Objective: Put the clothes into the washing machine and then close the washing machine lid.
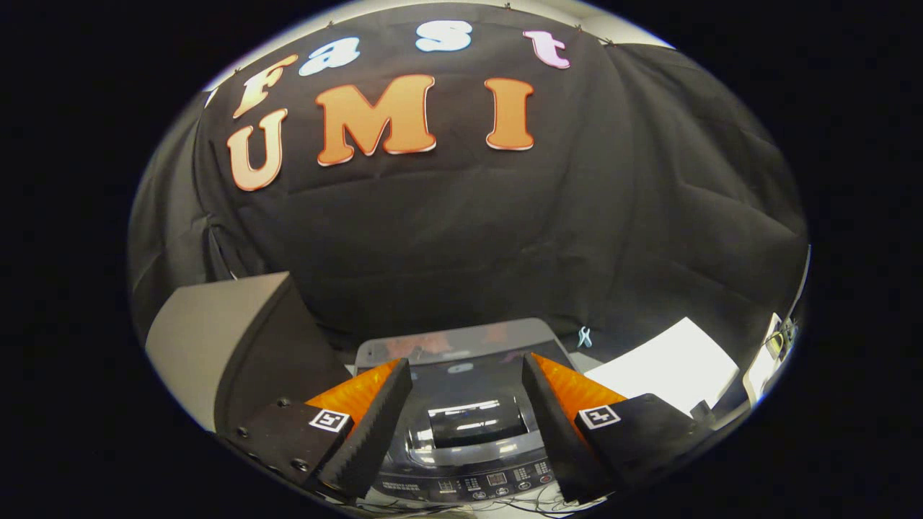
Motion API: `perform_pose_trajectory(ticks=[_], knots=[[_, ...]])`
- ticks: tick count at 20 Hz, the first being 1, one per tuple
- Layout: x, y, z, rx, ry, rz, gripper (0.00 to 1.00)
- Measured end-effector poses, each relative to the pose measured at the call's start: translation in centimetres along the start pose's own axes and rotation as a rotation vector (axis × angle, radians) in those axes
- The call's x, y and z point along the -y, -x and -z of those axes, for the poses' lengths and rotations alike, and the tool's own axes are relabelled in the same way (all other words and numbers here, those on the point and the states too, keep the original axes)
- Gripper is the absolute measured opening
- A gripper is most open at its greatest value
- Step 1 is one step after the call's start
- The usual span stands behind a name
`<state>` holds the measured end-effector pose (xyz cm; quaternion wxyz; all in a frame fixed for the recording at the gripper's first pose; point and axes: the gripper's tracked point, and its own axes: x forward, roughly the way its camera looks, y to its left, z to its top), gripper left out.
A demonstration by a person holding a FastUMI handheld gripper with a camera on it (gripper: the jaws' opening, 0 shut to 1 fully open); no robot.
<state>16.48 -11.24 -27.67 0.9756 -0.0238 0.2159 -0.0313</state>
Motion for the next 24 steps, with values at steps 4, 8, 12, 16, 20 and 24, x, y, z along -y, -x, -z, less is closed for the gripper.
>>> perform_pose_trajectory(ticks=[4,8,12,16,20,24], knots=[[-0.4,2.2,-4.2,0.08,-0.024,0.014,1.0],[-0.6,4.5,-6.8,0.103,-0.069,0.026,0.99],[-0.8,7.4,-9.9,0.162,-0.086,0.047,1.0],[-0.7,11.1,-13.7,0.241,-0.091,0.069,1.0],[-0.2,15.0,-16.7,0.318,-0.09,0.1,1.0],[0.3,18.7,-18.6,0.369,-0.11,0.107,1.0]])
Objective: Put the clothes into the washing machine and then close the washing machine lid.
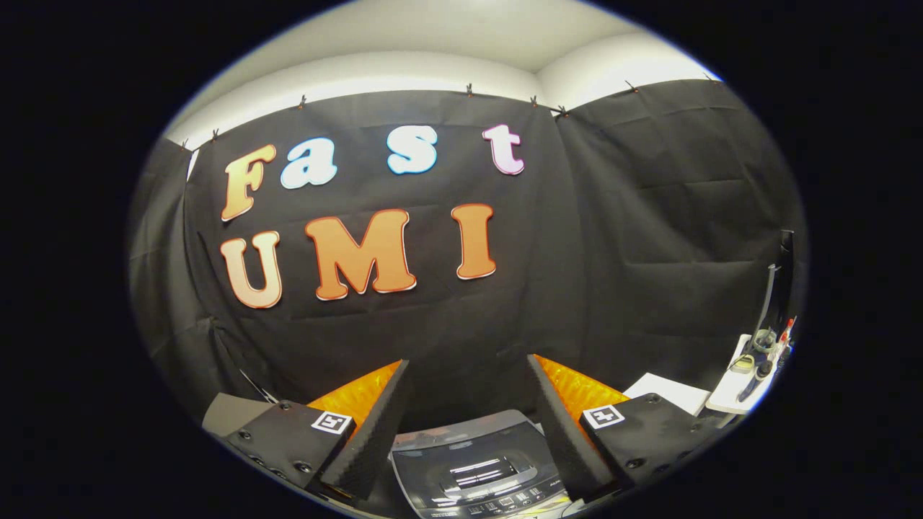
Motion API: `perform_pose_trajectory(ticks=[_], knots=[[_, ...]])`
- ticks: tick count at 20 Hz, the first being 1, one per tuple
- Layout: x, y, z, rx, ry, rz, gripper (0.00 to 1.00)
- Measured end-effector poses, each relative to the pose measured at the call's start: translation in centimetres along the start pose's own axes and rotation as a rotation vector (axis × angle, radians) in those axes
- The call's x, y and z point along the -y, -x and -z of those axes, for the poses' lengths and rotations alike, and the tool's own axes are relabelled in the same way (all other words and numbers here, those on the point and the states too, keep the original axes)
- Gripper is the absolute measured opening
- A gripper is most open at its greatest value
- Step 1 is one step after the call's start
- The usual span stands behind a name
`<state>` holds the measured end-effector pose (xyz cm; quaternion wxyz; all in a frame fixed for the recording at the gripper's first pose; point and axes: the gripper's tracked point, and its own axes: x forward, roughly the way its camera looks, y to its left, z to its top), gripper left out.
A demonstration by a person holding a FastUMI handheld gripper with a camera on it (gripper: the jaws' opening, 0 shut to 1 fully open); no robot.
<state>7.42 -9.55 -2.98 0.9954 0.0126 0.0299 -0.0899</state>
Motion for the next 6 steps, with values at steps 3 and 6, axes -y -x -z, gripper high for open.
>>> perform_pose_trajectory(ticks=[3,6], knots=[[0.8,1.5,-0.4,0.001,0.01,0.009,1.0],[0.8,2.5,0.1,-0.006,0.017,0.015,1.0]])
